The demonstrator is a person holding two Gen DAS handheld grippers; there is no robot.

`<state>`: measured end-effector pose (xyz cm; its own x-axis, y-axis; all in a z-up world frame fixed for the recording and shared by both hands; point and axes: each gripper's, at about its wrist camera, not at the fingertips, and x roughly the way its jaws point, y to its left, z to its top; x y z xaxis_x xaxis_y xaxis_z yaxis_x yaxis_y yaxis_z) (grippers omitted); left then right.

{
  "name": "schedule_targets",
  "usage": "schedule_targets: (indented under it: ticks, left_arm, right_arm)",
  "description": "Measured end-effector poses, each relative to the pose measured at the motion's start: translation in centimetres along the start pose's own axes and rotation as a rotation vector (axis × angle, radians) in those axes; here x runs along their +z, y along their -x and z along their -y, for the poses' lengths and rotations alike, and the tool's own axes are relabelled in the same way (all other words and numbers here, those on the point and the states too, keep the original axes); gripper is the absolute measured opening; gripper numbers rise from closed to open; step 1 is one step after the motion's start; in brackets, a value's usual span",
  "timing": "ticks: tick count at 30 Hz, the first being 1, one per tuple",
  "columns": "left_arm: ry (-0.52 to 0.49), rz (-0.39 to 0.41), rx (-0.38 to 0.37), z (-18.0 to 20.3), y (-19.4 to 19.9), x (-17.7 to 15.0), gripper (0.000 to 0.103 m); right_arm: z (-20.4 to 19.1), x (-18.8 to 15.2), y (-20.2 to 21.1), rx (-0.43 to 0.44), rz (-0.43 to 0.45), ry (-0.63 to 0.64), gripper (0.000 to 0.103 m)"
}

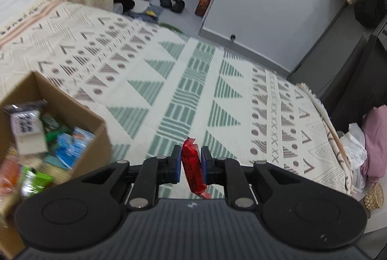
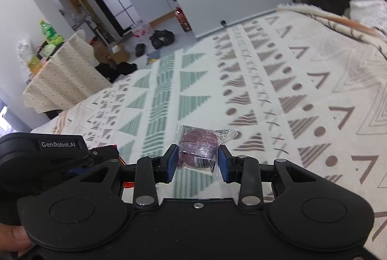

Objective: Organize snacks
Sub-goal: 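Carry both candies over the box and open both tools to drop them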

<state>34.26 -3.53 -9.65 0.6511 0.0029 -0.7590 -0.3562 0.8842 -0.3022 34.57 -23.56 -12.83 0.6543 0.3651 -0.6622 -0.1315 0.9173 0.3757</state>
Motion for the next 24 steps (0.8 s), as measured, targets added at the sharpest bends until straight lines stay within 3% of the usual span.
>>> schedule_targets:
  ticks: [24]
  left_arm:
    - [0.066, 0.137, 0.026, -7.8, 10.8, 1.3, 0.015]
  right_arm:
    - [-8.8, -0.9, 5.1, 0.103, 0.117, 0.143, 0.035]
